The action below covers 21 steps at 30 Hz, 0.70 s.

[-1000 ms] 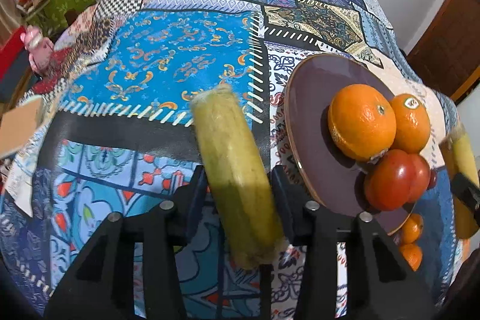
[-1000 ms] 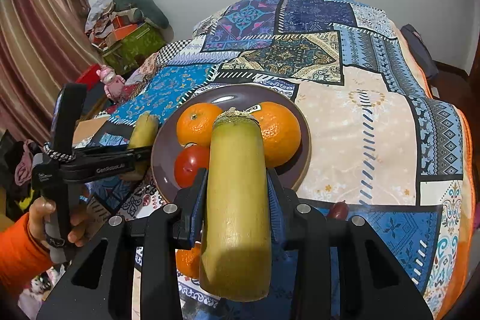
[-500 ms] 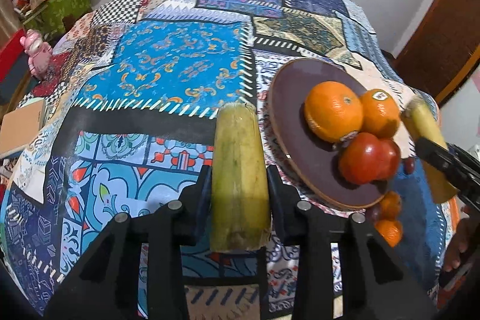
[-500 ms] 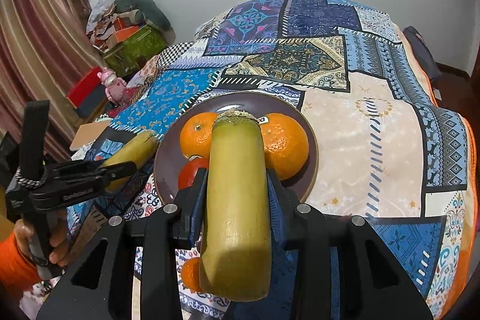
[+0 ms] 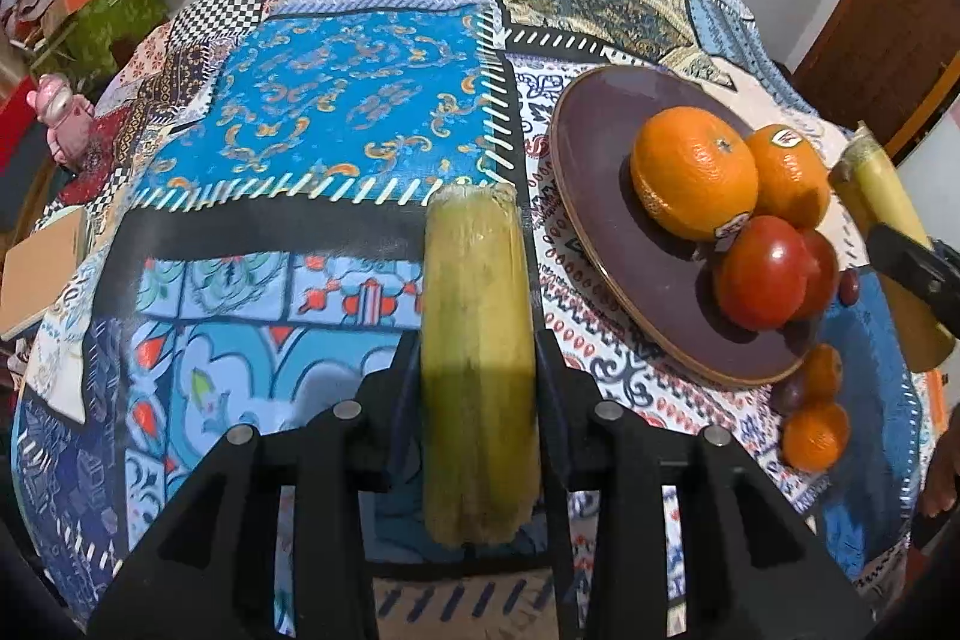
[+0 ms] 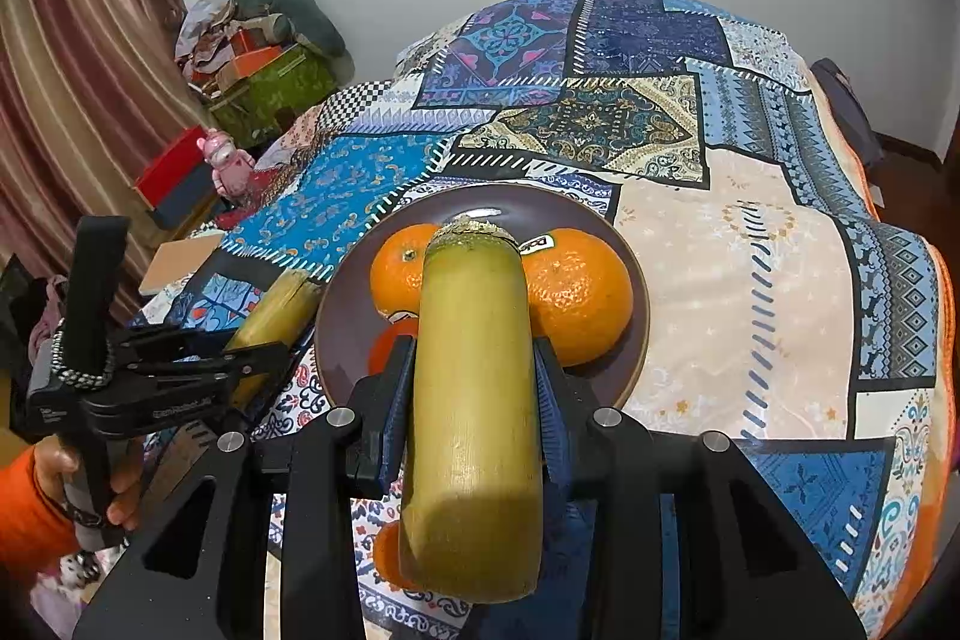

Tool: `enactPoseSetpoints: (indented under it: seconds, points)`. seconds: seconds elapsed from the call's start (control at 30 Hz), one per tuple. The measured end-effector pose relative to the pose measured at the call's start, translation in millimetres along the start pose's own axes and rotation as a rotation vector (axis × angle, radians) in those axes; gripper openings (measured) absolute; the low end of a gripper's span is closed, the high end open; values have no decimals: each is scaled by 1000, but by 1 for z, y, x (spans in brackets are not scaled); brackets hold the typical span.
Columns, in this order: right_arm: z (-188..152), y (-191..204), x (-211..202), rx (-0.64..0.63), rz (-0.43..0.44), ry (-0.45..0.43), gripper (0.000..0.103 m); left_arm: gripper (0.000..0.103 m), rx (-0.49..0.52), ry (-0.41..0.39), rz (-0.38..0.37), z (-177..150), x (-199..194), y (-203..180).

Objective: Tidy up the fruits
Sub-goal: 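Carry both squashes over the purple plate and lower them onto it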

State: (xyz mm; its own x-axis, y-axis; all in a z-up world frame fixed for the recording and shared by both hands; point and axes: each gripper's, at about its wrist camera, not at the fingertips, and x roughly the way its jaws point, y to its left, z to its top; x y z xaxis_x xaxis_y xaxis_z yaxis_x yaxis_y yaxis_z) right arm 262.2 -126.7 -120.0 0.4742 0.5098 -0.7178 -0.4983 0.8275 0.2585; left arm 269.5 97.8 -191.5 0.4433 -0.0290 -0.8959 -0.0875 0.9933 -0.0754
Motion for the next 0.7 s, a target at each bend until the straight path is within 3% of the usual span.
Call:
enactPoseSetpoints:
  seconds: [0.17, 0.27, 0.43, 0.7]
  points:
    - [0, -1, 1, 5, 2, -3, 33, 36, -6, -16, -7, 4, 6, 2]
    - [5, 0, -5, 5, 30, -24, 24, 36, -41, -14, -37, 6, 2, 9]
    - [9, 13, -3, -90, -37, -6, 24, 36, -38, -13, -30, 4, -3, 9]
    - [-11, 15, -1, -111, -12, 56, 32, 36, 4, -45, -32, -4, -17, 0]
